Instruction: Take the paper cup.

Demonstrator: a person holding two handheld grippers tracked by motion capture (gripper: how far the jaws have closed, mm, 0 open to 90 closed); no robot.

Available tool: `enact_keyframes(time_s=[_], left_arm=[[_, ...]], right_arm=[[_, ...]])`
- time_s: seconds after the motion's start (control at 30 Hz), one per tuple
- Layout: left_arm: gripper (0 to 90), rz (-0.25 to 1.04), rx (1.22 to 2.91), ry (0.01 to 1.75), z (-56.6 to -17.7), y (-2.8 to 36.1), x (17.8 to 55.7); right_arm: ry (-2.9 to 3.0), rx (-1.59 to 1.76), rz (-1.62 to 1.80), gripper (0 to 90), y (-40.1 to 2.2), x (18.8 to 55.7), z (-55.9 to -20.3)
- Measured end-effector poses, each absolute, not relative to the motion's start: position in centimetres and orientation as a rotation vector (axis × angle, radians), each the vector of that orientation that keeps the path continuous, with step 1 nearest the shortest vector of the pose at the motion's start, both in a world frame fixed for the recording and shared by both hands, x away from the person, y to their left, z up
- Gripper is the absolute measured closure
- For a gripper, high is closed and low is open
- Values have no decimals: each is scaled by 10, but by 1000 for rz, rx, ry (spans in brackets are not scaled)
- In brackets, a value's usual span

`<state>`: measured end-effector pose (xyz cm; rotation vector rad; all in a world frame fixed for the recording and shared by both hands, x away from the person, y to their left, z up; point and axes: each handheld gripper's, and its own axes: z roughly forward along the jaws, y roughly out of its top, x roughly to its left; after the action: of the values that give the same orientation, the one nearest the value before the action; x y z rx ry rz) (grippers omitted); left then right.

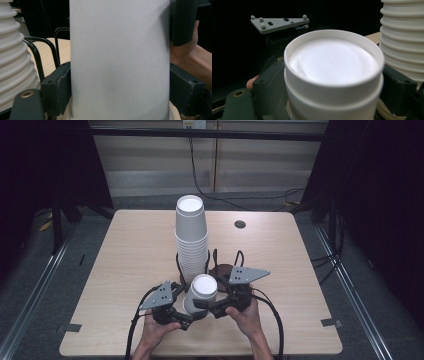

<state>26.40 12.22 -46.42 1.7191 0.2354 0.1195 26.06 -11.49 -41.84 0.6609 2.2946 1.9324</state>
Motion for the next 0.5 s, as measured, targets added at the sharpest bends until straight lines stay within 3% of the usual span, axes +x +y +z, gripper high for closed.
enact_keyframes(time_s=[0.5], left_arm=[[168,167,1770,266,-459,130,260]], right_arm=[[2288,662,1909,137,-121,256,-416]])
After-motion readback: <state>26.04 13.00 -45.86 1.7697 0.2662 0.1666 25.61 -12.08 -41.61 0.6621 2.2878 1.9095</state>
